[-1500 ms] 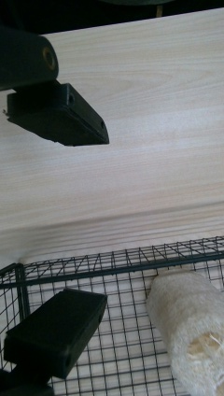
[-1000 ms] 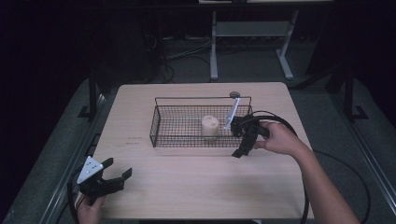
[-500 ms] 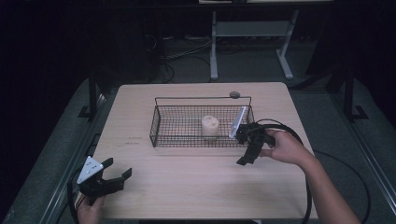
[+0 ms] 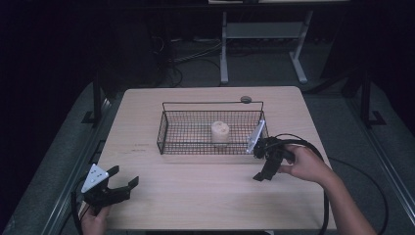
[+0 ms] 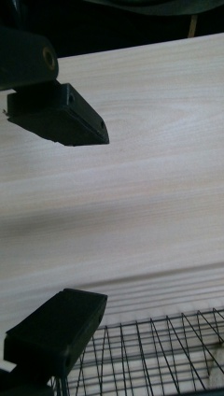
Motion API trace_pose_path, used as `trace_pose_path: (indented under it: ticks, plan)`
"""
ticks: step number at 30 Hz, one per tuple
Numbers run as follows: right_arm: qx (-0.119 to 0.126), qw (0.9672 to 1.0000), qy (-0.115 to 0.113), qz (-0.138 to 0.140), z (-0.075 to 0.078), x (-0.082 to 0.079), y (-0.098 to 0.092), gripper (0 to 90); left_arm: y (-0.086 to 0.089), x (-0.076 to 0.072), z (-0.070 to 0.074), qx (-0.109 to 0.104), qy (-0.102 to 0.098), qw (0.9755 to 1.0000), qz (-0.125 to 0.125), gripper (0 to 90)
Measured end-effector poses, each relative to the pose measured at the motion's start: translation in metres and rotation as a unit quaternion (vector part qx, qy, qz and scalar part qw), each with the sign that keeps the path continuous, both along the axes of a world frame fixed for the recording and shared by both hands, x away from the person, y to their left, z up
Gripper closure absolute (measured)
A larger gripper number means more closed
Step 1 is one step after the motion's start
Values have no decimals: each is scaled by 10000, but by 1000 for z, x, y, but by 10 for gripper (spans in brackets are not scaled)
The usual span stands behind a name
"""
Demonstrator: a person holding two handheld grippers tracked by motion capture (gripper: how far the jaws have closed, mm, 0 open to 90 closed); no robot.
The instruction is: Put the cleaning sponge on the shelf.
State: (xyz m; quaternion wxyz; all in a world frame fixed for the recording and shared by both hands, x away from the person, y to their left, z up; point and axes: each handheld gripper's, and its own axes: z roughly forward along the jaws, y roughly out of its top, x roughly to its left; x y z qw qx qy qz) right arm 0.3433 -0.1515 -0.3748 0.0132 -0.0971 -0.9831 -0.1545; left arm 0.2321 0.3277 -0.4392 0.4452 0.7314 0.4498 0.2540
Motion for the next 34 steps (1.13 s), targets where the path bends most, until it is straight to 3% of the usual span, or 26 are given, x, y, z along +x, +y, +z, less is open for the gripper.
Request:
trace_pose_path:
  ticks: [15, 34]
  plan:
    - [29, 10000, -73, -52, -10, -18, -12, 186, -1, 0, 0, 0, 10, 10000, -22, 140]
    - [283, 9993, -178, -171, -33, -43, -22, 189, -3, 0, -1, 37, 11, 10000, -82, 139]
